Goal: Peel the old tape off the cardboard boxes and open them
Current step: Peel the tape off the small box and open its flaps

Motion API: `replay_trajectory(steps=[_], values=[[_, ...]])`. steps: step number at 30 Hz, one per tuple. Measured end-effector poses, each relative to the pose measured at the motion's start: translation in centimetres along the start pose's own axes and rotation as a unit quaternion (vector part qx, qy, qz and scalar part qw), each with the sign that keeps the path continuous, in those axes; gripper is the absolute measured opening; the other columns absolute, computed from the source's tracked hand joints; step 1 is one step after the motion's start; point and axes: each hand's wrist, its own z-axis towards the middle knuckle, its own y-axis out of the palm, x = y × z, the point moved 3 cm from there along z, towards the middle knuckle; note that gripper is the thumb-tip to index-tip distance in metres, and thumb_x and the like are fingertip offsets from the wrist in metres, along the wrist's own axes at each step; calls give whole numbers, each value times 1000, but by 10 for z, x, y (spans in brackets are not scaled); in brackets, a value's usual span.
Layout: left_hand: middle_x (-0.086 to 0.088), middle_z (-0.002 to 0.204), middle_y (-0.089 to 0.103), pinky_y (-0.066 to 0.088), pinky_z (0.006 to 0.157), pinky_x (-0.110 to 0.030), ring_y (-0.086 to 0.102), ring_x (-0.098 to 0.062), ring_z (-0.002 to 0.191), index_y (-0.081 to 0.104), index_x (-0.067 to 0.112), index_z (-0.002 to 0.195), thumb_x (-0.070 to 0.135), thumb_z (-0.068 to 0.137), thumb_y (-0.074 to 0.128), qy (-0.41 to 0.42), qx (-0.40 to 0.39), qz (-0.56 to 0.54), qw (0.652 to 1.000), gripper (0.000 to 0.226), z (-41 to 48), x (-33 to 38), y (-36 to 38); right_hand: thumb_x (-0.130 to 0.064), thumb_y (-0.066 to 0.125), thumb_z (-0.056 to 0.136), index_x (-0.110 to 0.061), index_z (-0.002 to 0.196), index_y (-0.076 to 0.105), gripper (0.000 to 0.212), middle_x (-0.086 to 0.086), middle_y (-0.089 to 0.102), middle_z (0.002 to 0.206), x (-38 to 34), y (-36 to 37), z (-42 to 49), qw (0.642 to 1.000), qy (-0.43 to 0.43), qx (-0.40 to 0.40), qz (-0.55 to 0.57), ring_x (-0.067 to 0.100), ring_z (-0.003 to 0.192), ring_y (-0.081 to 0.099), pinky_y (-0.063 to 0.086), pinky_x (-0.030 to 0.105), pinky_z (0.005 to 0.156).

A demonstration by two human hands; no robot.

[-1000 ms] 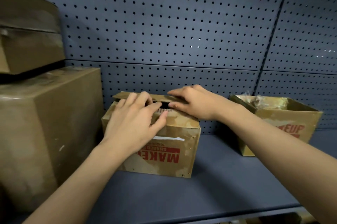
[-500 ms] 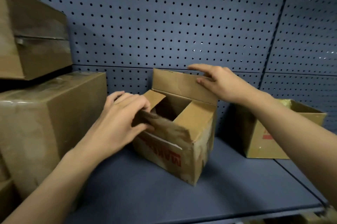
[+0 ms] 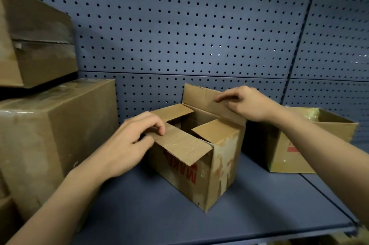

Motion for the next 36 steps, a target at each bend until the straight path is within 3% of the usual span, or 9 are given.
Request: replay_trajectory(steps=[2,4,10,14,16,20,24,28,36], values=[[10,100,62,45,92,-40,58,-12,104,60,32,84,34,81,37,-18,25,-11,999,22,4,4,-1,-23,51,99,-32,127,65,32,-7,57,120,-9,1,-4,997,-35,17,-73,15,117,52,38,27,103],[12,93,63,46,87,-35,58,-5,96,61,33,81,45,89,37,-37,44,15,998,28,10,8,-3,-29,49,99,-34,131,62,34,1,46,131,-21,2,-7,978,-79,38,-188,24,128,40,31,39,108],[11,91,66,51,84,-34,61,-11,91,66,33,90,38,87,67,-172,-33,124,977,6,50,12,-11,-12,40,96,-44,131,60,51,4,26,156,-52,18,-23,928,-204,7,-311,33,140,15,8,46,104],[-4,136,50,45,101,-44,50,-26,122,51,30,136,62,78,70,-255,-86,235,934,68,74,-2,-6,-9,41,98,-43,139,50,54,2,17,158,-58,27,-27,923,-186,-38,-334,31,141,9,12,48,106],[-9,149,39,43,103,-47,46,-33,131,43,30,144,76,70,67,-298,-97,286,906,91,81,-8,-4,-9,39,99,-40,137,49,50,2,22,154,-59,26,-28,931,-180,-31,-316,29,140,13,15,46,106],[-6,132,57,47,94,-42,56,-32,118,52,28,134,85,64,63,-335,-127,352,865,91,85,-8,-1,-11,36,100,-35,131,48,41,3,29,145,-60,24,-29,941,-177,-8,-289,27,131,26,28,45,101],[-3,101,60,51,83,-41,59,-29,95,61,24,104,68,80,61,-279,-95,337,894,50,85,-8,-4,-11,39,100,-32,116,47,28,2,31,136,-60,22,-31,958,-164,1,-235,26,115,37,44,44,89],[-2,90,55,44,69,-36,55,-27,83,63,22,96,62,93,44,-235,-66,327,913,45,76,-10,-2,-14,43,99,-32,106,52,21,0,31,136,-55,12,-30,958,-159,54,-231,25,112,40,40,36,75],[-4,85,55,38,66,-36,55,-25,75,58,14,88,43,105,28,-214,16,268,939,46,66,-11,-6,-18,34,87,-25,81,55,24,12,48,131,-45,-7,-31,934,-196,152,-258,35,125,38,25,49,102]])
